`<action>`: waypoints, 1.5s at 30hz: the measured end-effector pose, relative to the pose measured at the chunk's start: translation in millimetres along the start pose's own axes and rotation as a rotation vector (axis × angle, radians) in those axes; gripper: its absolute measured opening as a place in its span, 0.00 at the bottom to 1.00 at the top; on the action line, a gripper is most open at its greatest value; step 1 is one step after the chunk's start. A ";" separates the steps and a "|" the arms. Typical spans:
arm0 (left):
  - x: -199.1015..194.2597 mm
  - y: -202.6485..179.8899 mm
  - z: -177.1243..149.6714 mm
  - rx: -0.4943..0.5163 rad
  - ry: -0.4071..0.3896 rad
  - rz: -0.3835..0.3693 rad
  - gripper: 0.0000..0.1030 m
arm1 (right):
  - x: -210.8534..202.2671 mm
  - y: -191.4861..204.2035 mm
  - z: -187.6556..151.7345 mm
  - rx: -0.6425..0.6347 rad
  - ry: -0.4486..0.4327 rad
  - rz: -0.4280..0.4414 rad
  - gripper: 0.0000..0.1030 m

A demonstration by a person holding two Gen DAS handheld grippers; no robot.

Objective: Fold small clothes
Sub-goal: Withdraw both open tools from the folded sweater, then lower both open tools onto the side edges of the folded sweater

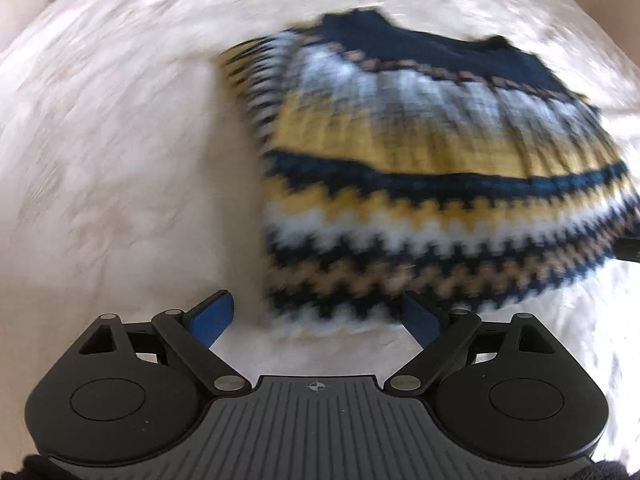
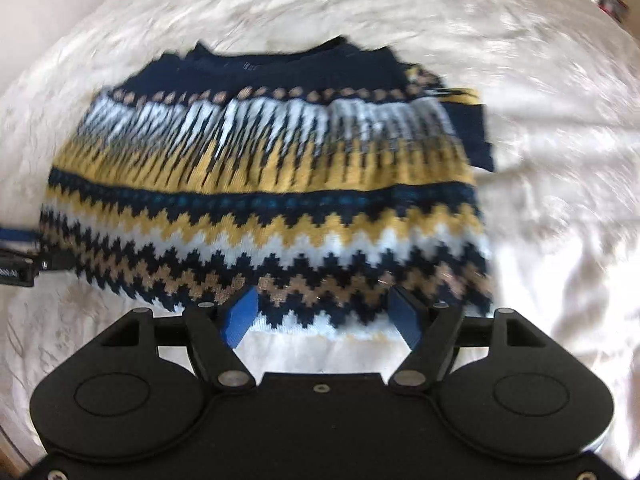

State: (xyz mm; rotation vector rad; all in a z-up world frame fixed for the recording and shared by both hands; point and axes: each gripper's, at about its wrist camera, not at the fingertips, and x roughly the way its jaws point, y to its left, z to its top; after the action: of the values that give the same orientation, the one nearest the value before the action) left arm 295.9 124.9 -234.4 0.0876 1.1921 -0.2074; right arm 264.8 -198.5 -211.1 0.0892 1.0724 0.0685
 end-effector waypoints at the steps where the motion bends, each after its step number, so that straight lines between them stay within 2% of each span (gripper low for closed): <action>1: -3.0 6.8 -2.1 -0.023 -0.001 -0.004 0.88 | -8.2 -1.2 -3.7 0.019 -0.014 0.005 0.73; 6: -34.8 22.6 -12.0 -0.029 -0.061 0.002 0.88 | -38.8 -0.7 -13.0 0.101 -0.083 0.042 0.79; 11: -64.9 20.9 -24.5 -0.024 -0.112 -0.040 0.88 | -55.3 8.0 -21.8 0.155 -0.109 0.065 0.87; 17: -79.2 5.0 -37.4 -0.021 -0.122 -0.112 0.88 | -69.8 17.6 -34.1 0.182 -0.115 0.077 0.99; 26: -88.4 -20.1 -44.4 0.065 -0.110 -0.161 0.88 | -83.2 12.8 -54.0 0.263 -0.109 0.088 0.99; 34: -97.1 -39.9 -28.5 0.027 -0.161 -0.157 0.88 | -87.3 -3.6 -52.1 0.290 -0.121 0.109 0.99; 45: -92.6 -76.2 28.0 -0.022 -0.195 -0.096 0.88 | -67.4 -59.1 -7.4 0.315 -0.156 0.217 0.99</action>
State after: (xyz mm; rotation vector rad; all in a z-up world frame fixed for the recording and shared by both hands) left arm 273.0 56.0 -134.9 -0.0092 1.0045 -0.2805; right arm 226.9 -263.6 -162.0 0.4876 0.9072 0.0864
